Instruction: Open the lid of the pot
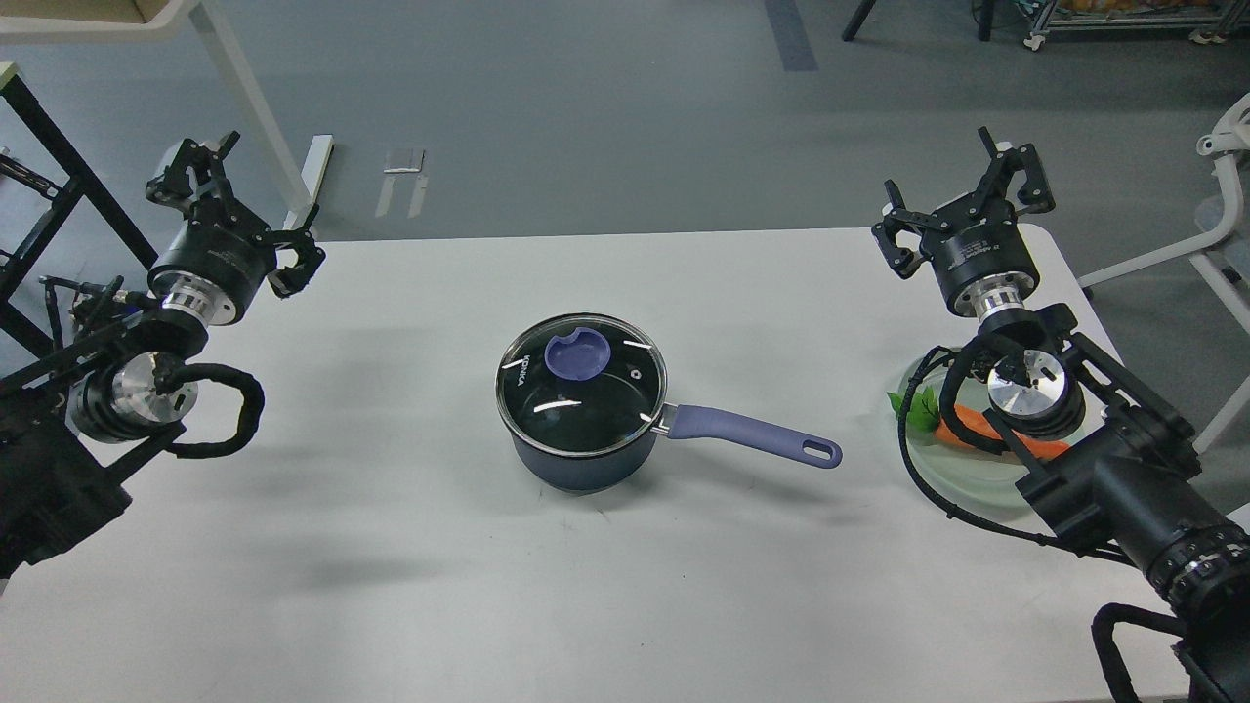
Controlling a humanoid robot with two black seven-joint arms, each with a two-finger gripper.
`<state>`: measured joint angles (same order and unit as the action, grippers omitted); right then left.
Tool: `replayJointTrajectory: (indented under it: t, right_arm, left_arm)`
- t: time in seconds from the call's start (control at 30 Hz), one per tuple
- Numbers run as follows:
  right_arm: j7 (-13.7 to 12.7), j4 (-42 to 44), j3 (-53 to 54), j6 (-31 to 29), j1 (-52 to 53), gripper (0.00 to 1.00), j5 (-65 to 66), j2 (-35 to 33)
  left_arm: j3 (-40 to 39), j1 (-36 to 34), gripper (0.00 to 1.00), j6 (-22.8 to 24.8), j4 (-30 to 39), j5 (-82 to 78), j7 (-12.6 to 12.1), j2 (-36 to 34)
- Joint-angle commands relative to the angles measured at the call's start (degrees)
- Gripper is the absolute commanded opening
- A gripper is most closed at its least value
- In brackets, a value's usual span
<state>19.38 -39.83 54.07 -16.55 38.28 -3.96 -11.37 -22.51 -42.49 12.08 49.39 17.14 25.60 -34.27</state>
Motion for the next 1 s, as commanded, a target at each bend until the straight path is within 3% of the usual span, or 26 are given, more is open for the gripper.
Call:
replayJointTrajectory:
  t: [0.0, 0.27, 0.47, 0.73, 0.87, 0.97]
  right_arm:
    - [-0.2, -0.6, -1.0, -0.1, -0.2, 1.00, -0.1, 0.0]
    - [-1.6, -0.7, -2.5, -0.2, -0.1, 1.00, -0.1, -1.4]
    - [-1.6, -3.8, -6.2, -0.4, 1.2, 1.00, -0.1, -6.7]
    - [-1.4, -15.7, -26.6, -0.1, 14.9, 1.00, 1.1, -24.6]
    - [-1.4, -19.8, -35.8, -0.5, 22.6, 1.00, 2.6, -28.3]
    - [-1.5, -23.3, -43.0, -0.3, 28.6, 1.00, 12.5, -28.7]
  left_arm:
    - [0.0, -0.1, 1.00, -0.1, 0.5, -0.1, 0.3, -0.1]
    - [0.0, -0.2, 1.00, -1.1, 0.6, 0.2, 0.7, -1.0]
    - [0.0, -0.1, 1.00, -0.2, 0.6, -0.1, 0.4, -2.6]
    - [1.0, -0.1, 1.00, 2.3, 1.8, -2.1, -0.1, -5.5]
    - [1.1, -0.2, 0.99, 1.6, 2.0, -3.9, -0.2, -5.5]
    - [1.1, -0.2, 0.99, 0.2, 2.2, -8.3, 0.0, -5.5]
